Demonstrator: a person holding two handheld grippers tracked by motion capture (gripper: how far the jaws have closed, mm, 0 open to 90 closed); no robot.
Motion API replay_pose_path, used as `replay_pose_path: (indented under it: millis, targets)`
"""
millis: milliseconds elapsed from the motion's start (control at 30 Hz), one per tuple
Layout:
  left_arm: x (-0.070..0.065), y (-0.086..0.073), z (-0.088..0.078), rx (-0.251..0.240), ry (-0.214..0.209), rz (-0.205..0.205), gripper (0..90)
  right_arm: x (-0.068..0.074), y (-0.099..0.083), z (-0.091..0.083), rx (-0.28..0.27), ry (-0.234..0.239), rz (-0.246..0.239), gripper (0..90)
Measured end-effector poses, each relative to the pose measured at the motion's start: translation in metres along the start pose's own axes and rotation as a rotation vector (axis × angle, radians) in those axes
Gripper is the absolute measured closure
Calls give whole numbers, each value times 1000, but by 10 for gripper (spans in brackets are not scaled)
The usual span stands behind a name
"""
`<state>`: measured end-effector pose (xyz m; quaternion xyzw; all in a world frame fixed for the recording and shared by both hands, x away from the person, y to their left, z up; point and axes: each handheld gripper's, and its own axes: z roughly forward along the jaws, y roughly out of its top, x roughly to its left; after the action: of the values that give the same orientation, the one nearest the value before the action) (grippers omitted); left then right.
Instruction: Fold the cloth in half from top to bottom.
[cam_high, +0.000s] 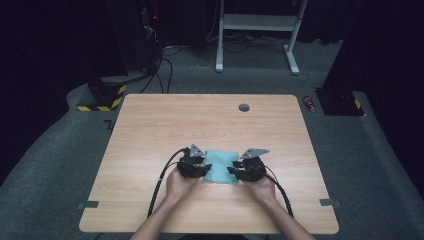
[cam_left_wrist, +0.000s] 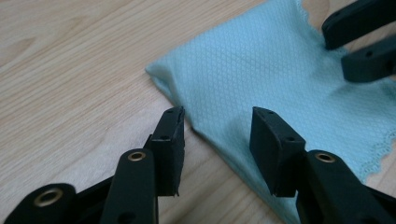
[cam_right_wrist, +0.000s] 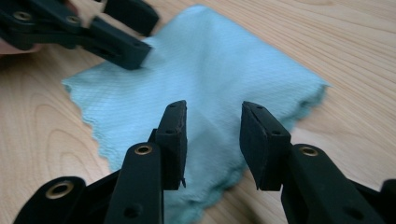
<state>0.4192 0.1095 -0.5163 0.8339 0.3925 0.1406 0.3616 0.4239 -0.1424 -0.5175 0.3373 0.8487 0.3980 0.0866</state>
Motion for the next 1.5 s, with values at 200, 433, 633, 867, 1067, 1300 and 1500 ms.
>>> replay_pose_path:
  millis: [200,433,633,867,1067,1300,1500]
  targets:
    - [-16,-2,-5,-32,-40,35,517,1,10,3,-29,-22,-12,624]
    - [-19,-19,-8,-52,-22,48,485,-7,8,13,-10,-66,-2,611]
    - [-16,-25,-23,-108,-39,-5,448,-9,-1,-5,-27,-110,-18,579]
    - [5,-42,-56,-173,13,-80,417,-22,-31,-46,-50,-212,13,555]
    - [33,-66,-70,-138,140,-152,412,-39,-58,-72,-33,-319,81,534]
    - [51,-83,-73,-80,243,-188,361,-46,-69,-78,-12,-396,103,452]
    - [49,-82,-71,-61,259,-171,294,-51,-70,-78,-9,-374,168,390]
